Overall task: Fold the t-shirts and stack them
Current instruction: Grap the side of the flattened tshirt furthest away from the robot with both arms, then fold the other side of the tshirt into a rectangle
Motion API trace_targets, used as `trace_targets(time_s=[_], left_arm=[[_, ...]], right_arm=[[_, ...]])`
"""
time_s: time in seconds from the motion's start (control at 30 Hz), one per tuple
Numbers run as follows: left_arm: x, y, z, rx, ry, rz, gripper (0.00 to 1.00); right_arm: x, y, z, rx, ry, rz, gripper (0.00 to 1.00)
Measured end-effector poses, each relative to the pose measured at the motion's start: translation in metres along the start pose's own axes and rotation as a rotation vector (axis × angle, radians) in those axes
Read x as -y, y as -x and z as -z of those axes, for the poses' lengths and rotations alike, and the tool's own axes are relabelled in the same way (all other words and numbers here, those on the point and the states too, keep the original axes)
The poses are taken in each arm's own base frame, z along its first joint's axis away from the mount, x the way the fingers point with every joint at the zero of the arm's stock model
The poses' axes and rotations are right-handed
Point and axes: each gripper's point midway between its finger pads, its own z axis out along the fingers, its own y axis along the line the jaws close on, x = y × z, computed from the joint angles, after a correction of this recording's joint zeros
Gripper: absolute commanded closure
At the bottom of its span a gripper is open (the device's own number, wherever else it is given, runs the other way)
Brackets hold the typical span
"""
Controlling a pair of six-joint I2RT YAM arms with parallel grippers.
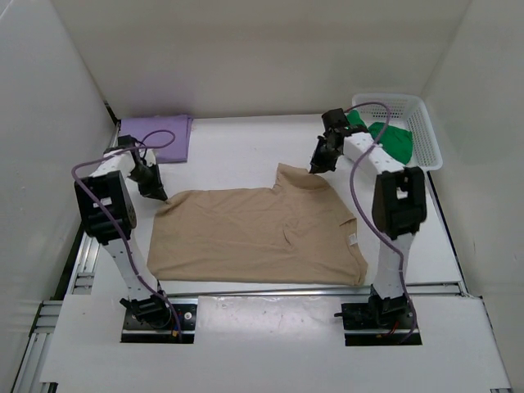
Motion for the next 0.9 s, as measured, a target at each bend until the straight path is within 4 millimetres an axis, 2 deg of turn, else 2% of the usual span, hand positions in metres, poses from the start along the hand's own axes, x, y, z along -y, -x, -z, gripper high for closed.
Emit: trace_targets(time_s=[0.17, 0.27, 0.37, 0.47, 0.53, 0.63, 0.9], left_arm=[[0.001, -0.018, 0.050, 0.091, 0.099, -0.033, 0.90], [-0.001, -0.031, 0.073, 0.143, 0.153, -0.045, 0.90], [-0.009, -0.052, 0.078, 0.137, 0.204, -0.040, 0.90], [-0.018, -0.069, 0.071, 0.094, 0.239, -0.028, 0.90], [-0.022, -0.078, 0.067, 0.069, 0.257, -0.023, 0.90], [-0.027, -0.084, 0.065, 0.049, 0.286, -0.023, 0.90], [-0.032, -0.087, 0.062, 0.045, 0.333, -0.038, 0.90]], right_arm=[[-0.004, -0.038, 0.078, 0.099, 0.039, 0.057, 1.00], [0.017, -0.072, 0.106, 0.119, 0.032, 0.059, 1.00], [0.048, -0.108, 0.110, 0.106, -0.007, 0.037, 1.00], [0.078, -0.141, 0.103, 0.058, -0.064, 0.012, 1.00], [0.091, -0.157, 0.098, 0.030, -0.094, -0.001, 1.00], [0.099, -0.166, 0.095, 0.018, -0.111, -0.012, 1.00], [0.096, -0.162, 0.100, 0.064, -0.088, -0.029, 1.00]])
